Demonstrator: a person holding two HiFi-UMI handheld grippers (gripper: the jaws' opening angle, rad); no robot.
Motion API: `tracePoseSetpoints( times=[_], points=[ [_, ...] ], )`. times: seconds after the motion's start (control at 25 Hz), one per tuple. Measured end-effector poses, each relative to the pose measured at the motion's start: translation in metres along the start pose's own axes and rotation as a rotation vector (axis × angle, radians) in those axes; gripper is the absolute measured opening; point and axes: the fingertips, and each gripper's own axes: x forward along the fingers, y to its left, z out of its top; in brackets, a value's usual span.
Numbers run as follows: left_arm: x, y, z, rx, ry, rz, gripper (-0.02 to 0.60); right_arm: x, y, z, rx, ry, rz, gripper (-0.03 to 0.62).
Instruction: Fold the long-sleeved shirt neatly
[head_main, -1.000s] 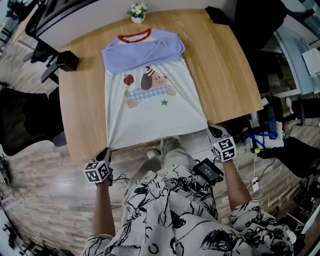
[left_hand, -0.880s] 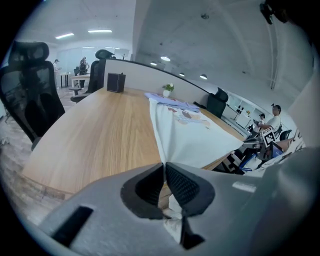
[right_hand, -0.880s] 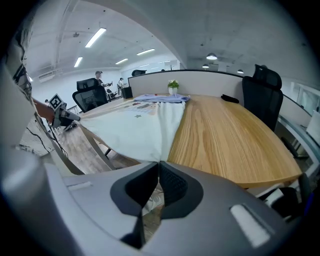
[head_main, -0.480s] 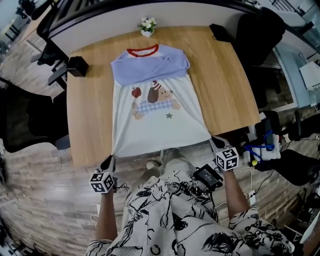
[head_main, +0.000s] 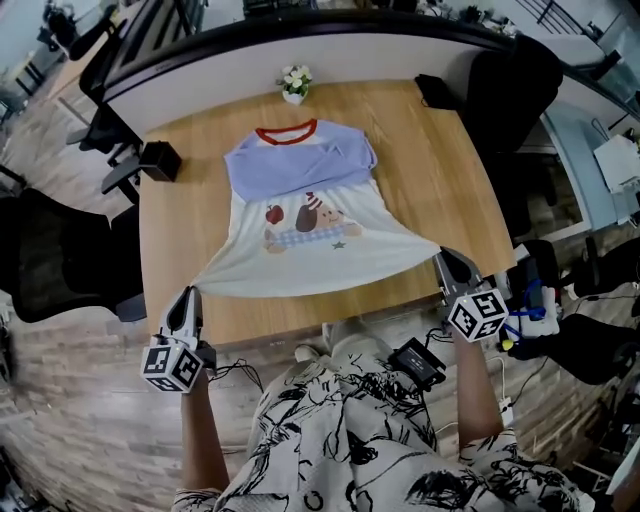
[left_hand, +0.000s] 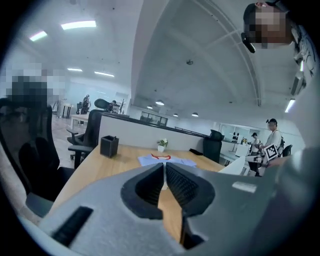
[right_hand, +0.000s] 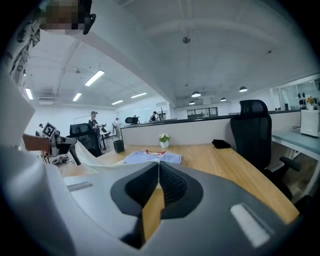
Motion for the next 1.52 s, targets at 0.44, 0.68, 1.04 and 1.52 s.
tracePoseSetpoints(
  times=[0.44, 0.68, 1.04, 1.52],
  points=[
    [0.101, 0.027, 0.100, 0.088, -0.052, 0.019, 0.021, 0.104, -0.050, 0.092, -0.002, -0.074, 0.034, 0.017],
    [0.176, 0.055, 0.126, 0.147, -0.005, 0.074, 0.021, 0.187, -0.080, 0.138, -0.026, -0.050, 0.092, 0.017],
    [0.306, 0.129, 0.117, 0.213, 0.163, 0.132, 0.021, 0.317, -0.122, 0.128, -0.077, 0.116, 0.090, 0.017],
    [0.456, 0.203, 0.046, 0.180, 0.342, 0.046, 0.023, 0.438, -0.183, 0.043, -0.082, 0.329, -0.064, 0.017]
  ],
)
